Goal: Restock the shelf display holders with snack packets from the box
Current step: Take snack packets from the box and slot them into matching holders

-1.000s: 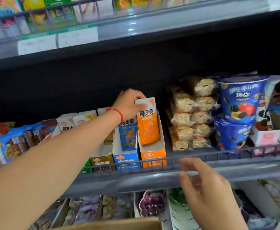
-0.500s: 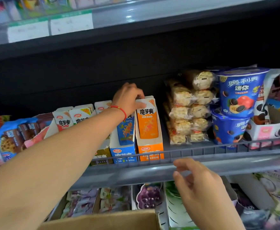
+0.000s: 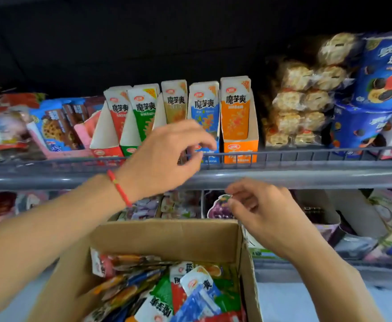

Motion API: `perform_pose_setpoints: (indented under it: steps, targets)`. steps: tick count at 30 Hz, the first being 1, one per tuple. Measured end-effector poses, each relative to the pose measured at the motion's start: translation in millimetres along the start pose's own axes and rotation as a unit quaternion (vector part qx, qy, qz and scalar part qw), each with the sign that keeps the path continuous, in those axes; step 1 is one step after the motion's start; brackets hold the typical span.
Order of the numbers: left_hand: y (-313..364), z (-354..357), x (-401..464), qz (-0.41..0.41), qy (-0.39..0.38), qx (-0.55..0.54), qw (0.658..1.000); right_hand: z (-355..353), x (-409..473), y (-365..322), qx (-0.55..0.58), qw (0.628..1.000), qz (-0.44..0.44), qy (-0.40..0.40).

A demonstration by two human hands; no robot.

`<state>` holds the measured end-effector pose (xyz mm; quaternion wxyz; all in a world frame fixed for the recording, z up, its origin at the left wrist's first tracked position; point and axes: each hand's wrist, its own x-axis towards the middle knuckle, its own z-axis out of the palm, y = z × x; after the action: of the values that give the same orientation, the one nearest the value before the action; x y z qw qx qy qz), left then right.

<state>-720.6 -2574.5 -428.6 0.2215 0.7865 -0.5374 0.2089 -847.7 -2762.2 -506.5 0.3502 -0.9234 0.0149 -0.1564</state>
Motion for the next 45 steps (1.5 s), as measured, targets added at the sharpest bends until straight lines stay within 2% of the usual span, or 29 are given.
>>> perform_pose_setpoints:
  steps: [3, 6, 8, 11, 13, 16, 19, 23, 26, 29, 31, 34, 38, 42, 45]
  targets:
    - [5, 9, -105, -0.056, -0.160, -0.015, 0.985, 21, -5, -11, -0.027, 0.999, -0.027, -0.038]
    - [-10, 25, -173, -0.171, -0.355, -0.015, 0.919, 51, -9, -16, -0.084, 0.990, -0.045, -0.106]
    - [-20, 32, -191, -0.201, -0.431, -0.017, 0.880, 79, -10, -12, -0.152, 0.970, -0.025, -0.189]
    - [-31, 41, -201, -0.245, -0.413, -0.037, 0.876, 124, -10, -1, -0.264, 0.902, -0.005, -0.341]
    - [-34, 46, -203, -0.266, -0.397, -0.045, 0.878, 147, -12, 3, -0.283, 0.857, 0.008, -0.431]
    - [-34, 50, -202, -0.276, -0.373, -0.064, 0.884, 168, -17, 9, -0.312, 0.816, 0.036, -0.486]
    - [-32, 48, -196, -0.287, -0.337, -0.092, 0.892, 174, -17, 10, -0.336, 0.816, 0.043, -0.469]
    - [-29, 41, -193, -0.293, -0.335, -0.088, 0.891, 172, -14, 15, -0.298, 0.826, 0.072, -0.473]
    - [-25, 42, -192, -0.310, -0.333, -0.112, 0.884, 158, -6, 12, -0.228, 0.857, 0.083, -0.455]
    - [-20, 43, -190, -0.349, -0.312, -0.184, 0.864, 130, 6, 2, -0.133, 0.914, 0.069, -0.378]
    - [-18, 43, -190, -0.379, -0.292, -0.224, 0.849, 112, 11, -4, 0.009, 0.942, 0.109, -0.318]
    - [-19, 44, -190, -0.420, -0.215, -0.250, 0.846, 95, 10, -11, 0.160, 0.944, 0.170, -0.232]
    - [-26, 29, -189, -0.504, -0.127, -0.336, 0.785, 81, 10, -12, 0.243, 0.940, 0.211, -0.117]
    - [-28, 16, -195, -0.553, -0.106, -0.394, 0.727, 73, 6, -17, 0.188, 0.965, 0.185, -0.002]
    - [-19, 16, -197, -0.568, -0.109, -0.433, 0.691, 80, -8, -35, 0.065, 0.991, 0.118, 0.026]
